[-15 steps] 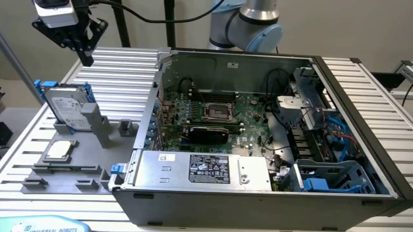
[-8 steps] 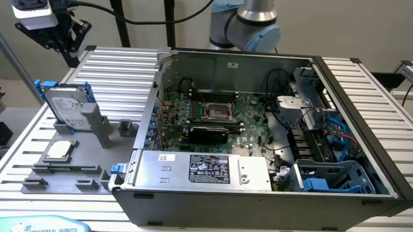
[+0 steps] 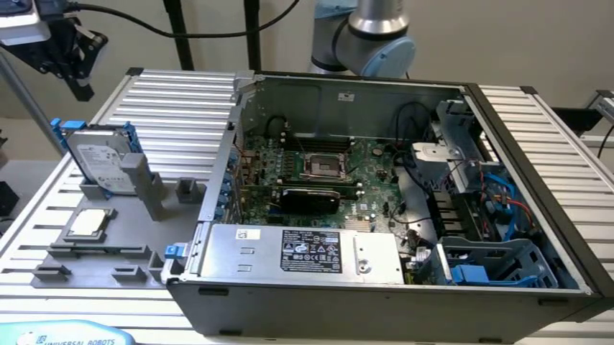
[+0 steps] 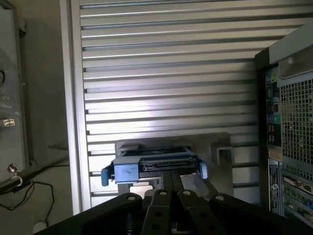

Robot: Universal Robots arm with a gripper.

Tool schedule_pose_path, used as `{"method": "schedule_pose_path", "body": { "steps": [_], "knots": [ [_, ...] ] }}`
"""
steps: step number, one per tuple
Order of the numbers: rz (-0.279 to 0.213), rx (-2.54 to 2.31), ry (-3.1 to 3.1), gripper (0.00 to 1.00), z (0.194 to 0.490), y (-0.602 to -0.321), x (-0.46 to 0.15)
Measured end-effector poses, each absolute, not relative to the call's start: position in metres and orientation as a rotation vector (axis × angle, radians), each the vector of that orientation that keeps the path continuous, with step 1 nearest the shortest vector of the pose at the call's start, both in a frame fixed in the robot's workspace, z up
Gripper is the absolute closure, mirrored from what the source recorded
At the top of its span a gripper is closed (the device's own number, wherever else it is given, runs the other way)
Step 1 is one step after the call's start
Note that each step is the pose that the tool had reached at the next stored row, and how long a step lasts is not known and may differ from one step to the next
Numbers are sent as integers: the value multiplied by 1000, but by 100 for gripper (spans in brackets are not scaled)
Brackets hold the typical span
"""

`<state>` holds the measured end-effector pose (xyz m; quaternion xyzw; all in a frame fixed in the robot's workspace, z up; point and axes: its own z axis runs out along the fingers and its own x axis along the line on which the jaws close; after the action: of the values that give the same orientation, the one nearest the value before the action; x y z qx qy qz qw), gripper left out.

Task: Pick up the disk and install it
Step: 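Reach for the disk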

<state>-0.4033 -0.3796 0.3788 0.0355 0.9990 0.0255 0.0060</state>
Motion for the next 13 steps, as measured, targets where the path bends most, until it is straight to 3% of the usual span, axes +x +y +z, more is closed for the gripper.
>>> {"method": "schedule_pose_path", "body": {
  "steps": [13],
  "knots": [
    [80,80,3141,89,375,-379,-435]
  ]
}}
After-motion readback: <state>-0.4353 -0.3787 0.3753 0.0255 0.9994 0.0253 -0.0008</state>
